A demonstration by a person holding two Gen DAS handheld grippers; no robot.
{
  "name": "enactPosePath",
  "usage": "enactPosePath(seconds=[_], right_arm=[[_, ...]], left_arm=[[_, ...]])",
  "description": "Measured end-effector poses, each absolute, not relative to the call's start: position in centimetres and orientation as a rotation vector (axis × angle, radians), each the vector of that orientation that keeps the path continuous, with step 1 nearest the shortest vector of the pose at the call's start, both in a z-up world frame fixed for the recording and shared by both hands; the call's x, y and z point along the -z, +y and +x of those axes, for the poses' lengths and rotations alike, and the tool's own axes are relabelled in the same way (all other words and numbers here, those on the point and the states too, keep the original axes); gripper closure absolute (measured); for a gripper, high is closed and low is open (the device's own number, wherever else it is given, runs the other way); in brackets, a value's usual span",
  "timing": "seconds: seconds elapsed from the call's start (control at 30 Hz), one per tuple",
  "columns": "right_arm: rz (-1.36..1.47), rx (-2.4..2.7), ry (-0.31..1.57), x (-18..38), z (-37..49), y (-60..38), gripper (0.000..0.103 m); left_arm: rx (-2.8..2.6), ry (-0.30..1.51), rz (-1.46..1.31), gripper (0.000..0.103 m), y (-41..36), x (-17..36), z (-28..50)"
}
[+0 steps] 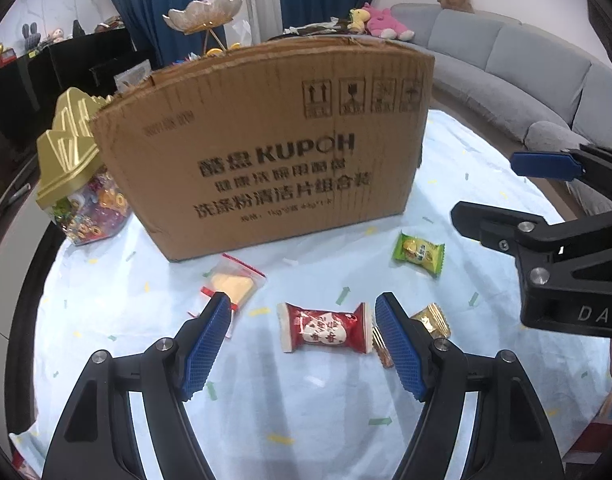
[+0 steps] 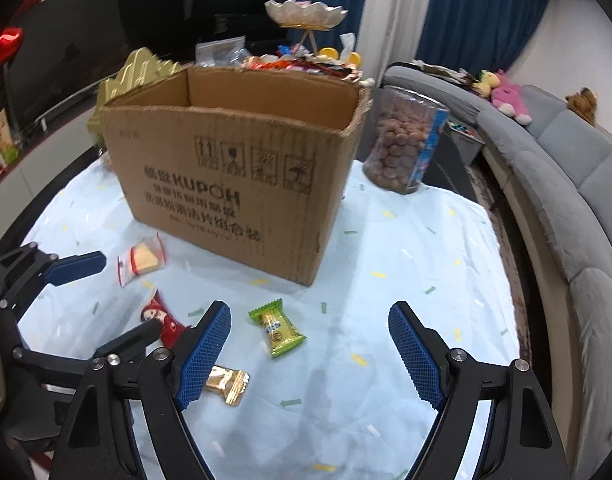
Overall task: Organize snacks
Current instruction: 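Grasp red-white candy with left tool while right tool grasps green-yellow candy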
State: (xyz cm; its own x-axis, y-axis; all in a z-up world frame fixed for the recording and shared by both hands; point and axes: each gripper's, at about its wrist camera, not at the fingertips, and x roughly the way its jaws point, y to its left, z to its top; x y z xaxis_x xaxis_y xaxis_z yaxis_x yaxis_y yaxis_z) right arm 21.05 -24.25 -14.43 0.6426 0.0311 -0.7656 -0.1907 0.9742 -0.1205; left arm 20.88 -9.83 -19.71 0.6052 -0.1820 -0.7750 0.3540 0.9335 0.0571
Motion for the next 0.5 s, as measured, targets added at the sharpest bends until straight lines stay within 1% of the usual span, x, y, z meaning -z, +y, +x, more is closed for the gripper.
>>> enactPosePath(seconds=[0.23, 0.5], right_arm=[[-0.233, -0.184, 0.886, 16.3, 21.8, -23.9, 0.021], [-0.199, -0.214, 0.907, 18.0, 22.4, -24.0, 0.021]], left_arm=[[0.334, 0.861, 0.237, 0.029, -10.1, 21.0, 21.2], [0.353, 0.895, 0.221, 0.029, -10.1, 22.5, 21.6]])
